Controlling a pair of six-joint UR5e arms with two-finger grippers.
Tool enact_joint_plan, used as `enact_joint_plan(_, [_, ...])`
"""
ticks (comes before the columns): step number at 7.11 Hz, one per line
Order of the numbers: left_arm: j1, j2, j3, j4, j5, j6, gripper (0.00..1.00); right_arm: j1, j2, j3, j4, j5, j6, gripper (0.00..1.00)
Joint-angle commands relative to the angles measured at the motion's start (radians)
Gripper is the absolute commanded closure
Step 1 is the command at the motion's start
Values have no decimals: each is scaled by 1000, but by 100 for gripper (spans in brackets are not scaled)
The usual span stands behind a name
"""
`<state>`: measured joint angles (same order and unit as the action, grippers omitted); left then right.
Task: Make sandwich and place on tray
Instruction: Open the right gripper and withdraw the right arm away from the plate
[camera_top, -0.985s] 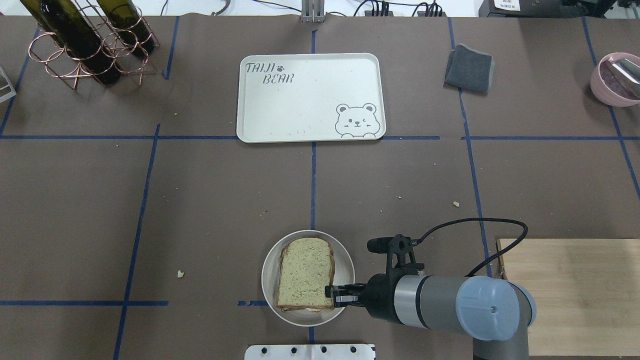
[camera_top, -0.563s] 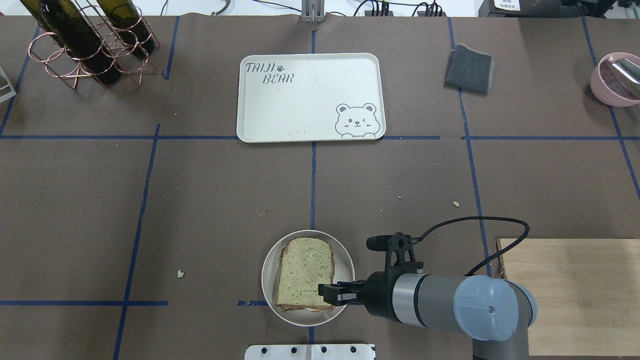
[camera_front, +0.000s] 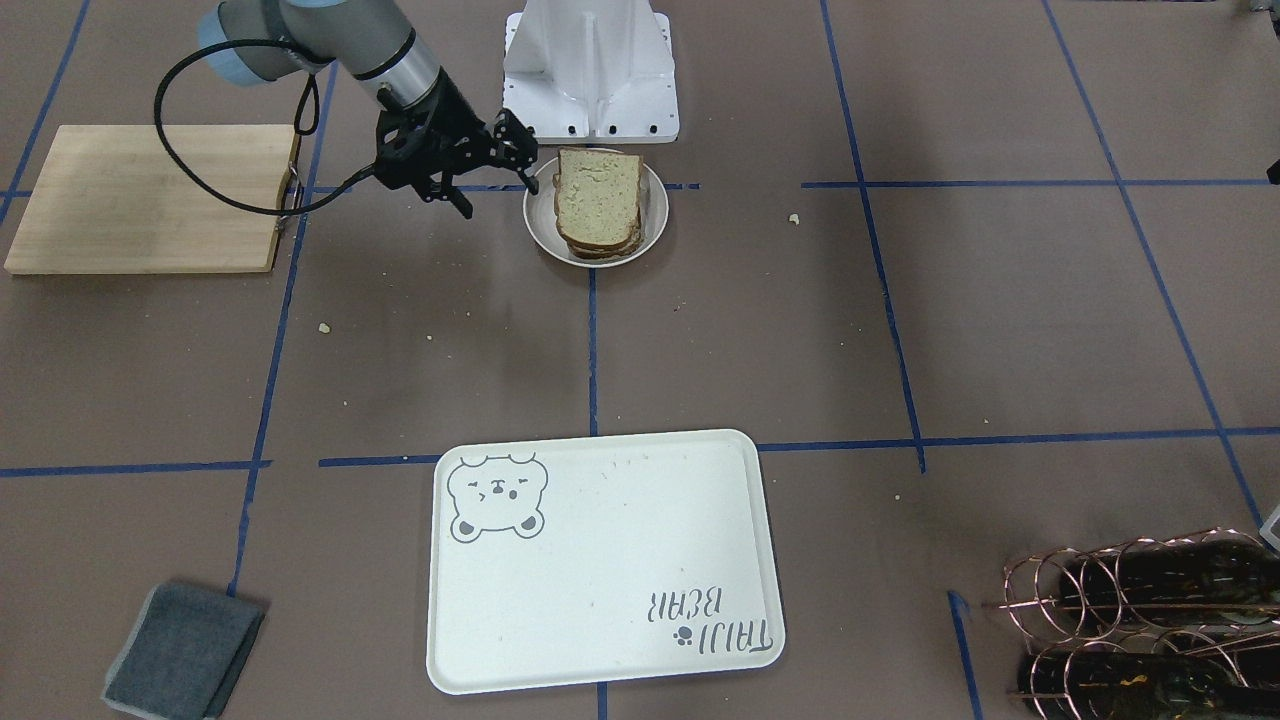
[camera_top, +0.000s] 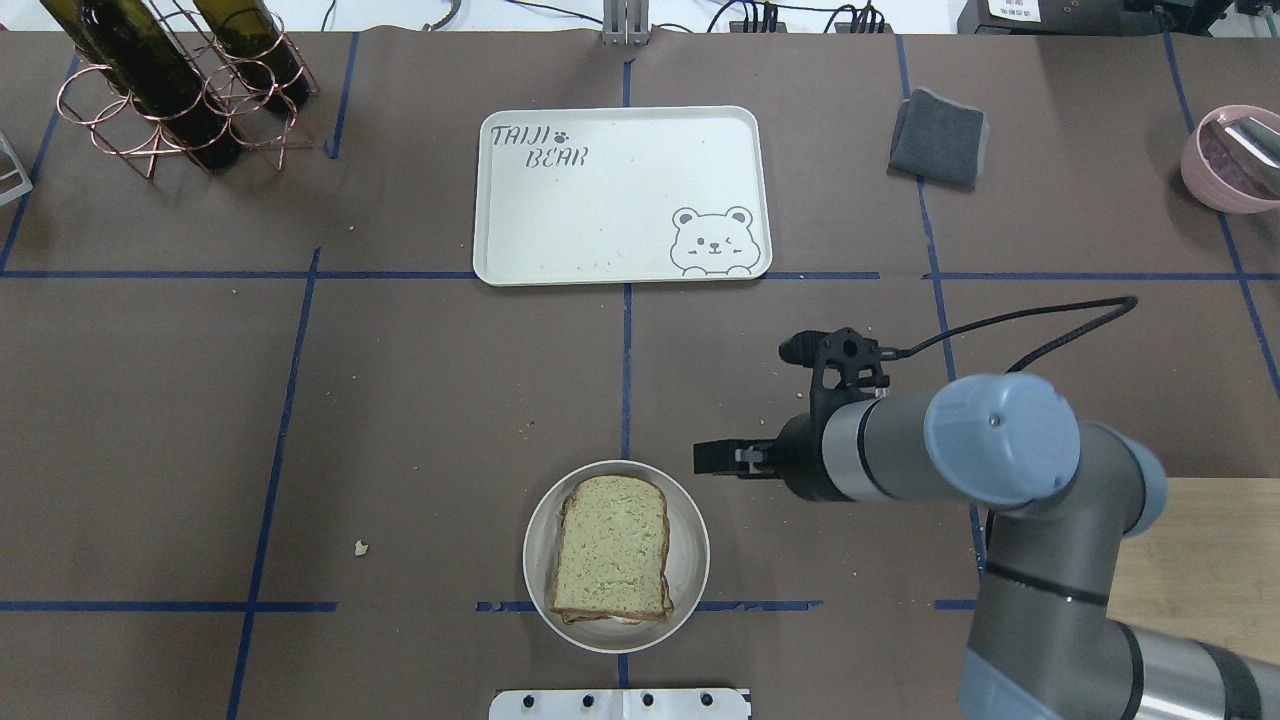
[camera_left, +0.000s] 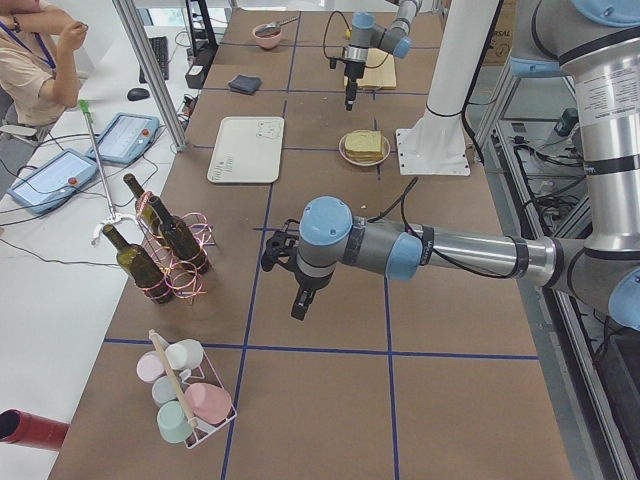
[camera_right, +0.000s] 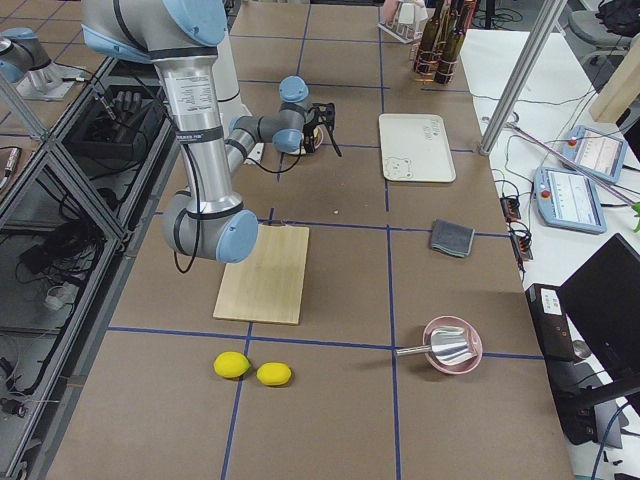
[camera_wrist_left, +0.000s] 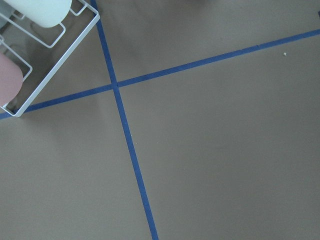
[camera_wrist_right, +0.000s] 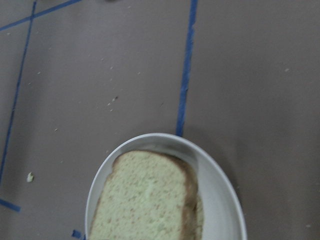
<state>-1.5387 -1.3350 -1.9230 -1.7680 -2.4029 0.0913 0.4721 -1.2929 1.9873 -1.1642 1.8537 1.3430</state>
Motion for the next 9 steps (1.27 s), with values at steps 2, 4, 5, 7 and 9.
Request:
enact_joint_plan(2, [3,-106,22,-292,-2,-33,0,349,-22,-5,-384,191,-485,0])
enact_joint_plan(4, [62,-148,70,-473,-60,-147,0,550,-116,-7,-453,292,-821,0])
enact_joint_plan(5, [125,-176,64,-478,-52,-227,0,663,-194,-10,-454,345,-1002,0])
enact_joint_plan(7, [338,-197,33,-599,43,-372,0,827,-340,-16,-453,372,-1268,0])
enact_joint_plan(9, [576,-280,27,-590,103,-714,0,922,-509,-16,-428,366,-1325,0])
